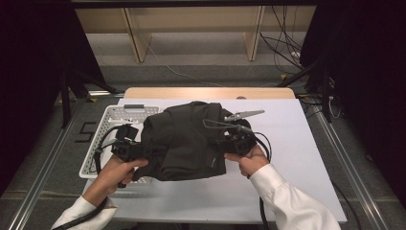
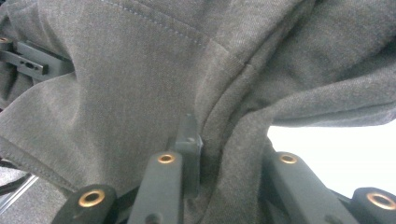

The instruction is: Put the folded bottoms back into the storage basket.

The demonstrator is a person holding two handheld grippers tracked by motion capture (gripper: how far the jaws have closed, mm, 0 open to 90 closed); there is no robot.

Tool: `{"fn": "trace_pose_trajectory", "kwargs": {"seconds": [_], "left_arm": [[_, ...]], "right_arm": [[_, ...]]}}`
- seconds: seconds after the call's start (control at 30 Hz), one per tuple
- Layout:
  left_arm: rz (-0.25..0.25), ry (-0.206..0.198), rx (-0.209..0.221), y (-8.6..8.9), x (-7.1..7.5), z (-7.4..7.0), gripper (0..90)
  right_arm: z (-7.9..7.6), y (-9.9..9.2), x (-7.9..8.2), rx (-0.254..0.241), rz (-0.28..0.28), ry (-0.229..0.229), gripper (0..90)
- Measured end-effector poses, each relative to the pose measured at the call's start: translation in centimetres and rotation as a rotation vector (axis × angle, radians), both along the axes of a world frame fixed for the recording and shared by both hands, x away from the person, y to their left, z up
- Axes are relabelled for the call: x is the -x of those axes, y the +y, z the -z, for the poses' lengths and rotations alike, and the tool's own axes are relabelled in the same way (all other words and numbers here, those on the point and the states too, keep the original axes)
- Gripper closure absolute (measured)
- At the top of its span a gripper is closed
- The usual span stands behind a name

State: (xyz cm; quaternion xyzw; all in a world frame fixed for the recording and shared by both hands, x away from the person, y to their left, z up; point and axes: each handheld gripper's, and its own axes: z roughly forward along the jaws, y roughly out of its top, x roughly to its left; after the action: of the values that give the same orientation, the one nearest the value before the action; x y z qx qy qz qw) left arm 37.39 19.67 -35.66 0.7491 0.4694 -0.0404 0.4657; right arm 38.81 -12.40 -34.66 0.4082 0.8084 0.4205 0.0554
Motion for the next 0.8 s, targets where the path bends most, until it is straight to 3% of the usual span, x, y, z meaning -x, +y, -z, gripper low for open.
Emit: {"fn": "trace_pose_trajectory", "kwargs": {"seconds": [0.13,0.57,0.8], "left_arm": [[-0.017,0.000,-0.005,1.3,-0.3,-0.6,67.7],[-0.060,0.000,-0.042,5.9,-1.3,-3.3,67.5],[-0.082,0.024,-0.037,8.3,-2.7,-3.0,67.4]], "right_arm": [[-0.5,1.2,-0.5,0.016,-0.012,-0.008,74.6],[-2.3,5.8,-2.6,-0.009,-0.046,-0.014,74.5],[-2.4,8.6,-3.9,0.003,-0.045,-0.005,74.4]]}}
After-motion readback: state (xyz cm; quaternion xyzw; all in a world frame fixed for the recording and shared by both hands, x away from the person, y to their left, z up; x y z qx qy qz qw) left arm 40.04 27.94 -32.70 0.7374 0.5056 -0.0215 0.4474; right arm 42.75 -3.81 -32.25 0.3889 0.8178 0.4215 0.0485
